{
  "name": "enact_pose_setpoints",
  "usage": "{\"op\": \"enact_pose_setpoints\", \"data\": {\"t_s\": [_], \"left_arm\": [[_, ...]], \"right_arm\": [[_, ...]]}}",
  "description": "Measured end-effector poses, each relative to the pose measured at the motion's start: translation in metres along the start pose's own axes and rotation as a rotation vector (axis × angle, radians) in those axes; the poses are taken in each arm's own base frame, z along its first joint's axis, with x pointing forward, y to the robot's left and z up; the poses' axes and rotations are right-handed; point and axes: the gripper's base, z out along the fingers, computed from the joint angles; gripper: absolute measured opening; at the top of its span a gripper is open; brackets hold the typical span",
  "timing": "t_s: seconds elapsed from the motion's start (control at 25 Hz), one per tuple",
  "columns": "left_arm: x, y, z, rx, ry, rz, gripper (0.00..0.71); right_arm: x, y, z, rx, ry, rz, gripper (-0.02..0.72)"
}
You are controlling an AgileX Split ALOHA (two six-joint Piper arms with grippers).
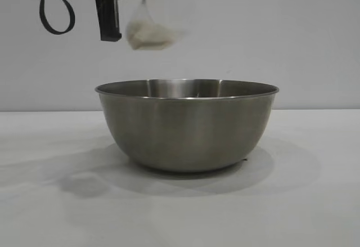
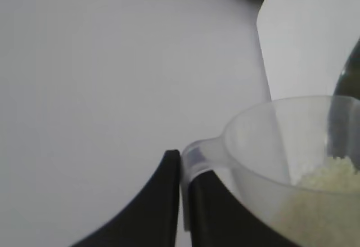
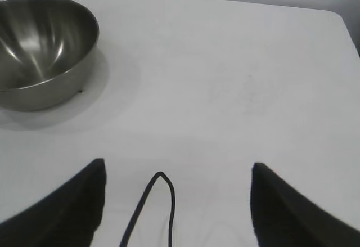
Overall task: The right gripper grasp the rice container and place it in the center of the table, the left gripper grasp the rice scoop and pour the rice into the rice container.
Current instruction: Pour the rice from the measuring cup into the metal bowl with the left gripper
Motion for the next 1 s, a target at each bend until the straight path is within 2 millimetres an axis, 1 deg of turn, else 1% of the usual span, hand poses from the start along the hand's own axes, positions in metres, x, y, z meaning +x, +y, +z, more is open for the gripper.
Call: {"op": "enact_pose_setpoints", "data": {"t_s": [0.28,0.4,0.72,1.0], "left_arm": [[-0.001,-0.002,0.001,0.023,-0.001,0.161,0.0],[-0.006,-0.003,0.004,0.045,-0.013,0.239,0.0],[-0.017,-0.002,0.01,0.034,-0.05,0.43,0.0],[-0.022,-0.001,0.013,0.021,-0.06,0.576,0.0]], "right_arm": [[0.0,0.0,0.0,0.015,0.001,0.009,0.459],[0.0,0.0,0.0,0.015,0.001,0.009,0.459],[0.0,0.0,0.0,0.015,0.001,0.009,0.459],[0.0,0.0,0.0,0.015,0.001,0.009,0.459]]}}
